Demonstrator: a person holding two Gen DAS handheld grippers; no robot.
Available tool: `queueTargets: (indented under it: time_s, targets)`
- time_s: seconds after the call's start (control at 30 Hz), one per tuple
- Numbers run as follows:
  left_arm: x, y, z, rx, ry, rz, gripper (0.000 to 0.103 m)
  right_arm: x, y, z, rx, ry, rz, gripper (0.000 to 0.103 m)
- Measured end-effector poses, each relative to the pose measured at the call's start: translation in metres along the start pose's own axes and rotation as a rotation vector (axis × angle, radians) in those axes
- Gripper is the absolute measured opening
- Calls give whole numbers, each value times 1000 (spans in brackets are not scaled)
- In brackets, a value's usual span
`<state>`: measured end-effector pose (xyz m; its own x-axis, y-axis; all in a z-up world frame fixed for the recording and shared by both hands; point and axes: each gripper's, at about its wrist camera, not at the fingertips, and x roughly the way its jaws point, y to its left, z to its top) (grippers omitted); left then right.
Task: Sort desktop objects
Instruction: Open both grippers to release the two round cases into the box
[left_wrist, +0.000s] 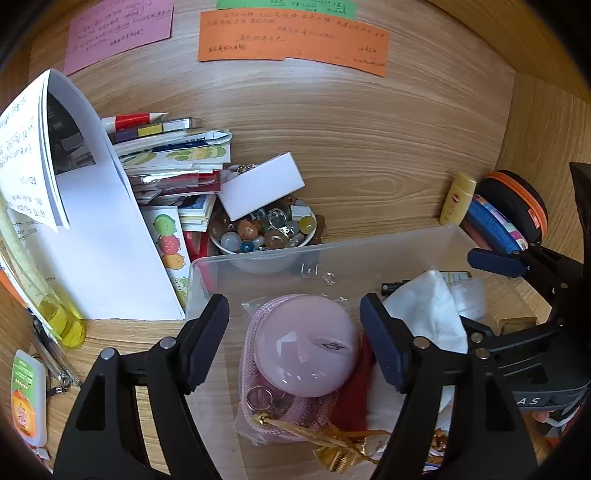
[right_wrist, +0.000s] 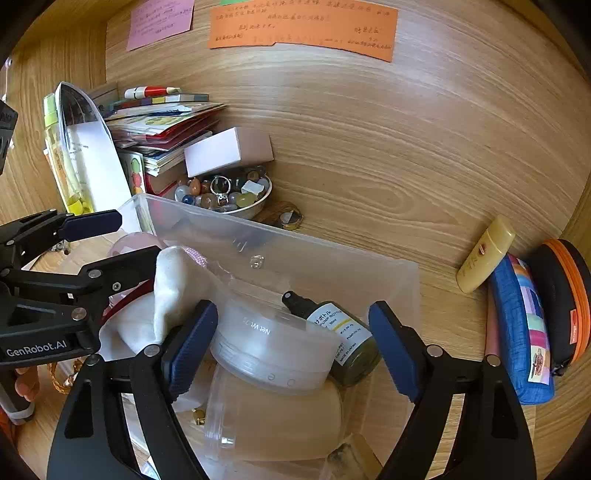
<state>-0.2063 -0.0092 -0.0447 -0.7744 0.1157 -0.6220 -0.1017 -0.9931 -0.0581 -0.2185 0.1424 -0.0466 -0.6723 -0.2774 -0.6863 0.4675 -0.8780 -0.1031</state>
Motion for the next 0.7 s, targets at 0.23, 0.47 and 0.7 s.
queueTargets:
  time_s: [0.23, 0.47, 0.7]
  targets:
    - [-2, 0, 0, 1, -13, 34, 81, -1, -2, 0, 9, 3, 3, 83]
    - [-12, 2, 2, -12, -40, 42, 92, -4, -1, 1, -3, -2, -8, 83]
    - [-35, 1, 5, -8, -108, 40, 98, -17, -5, 4, 5, -25, -11, 84]
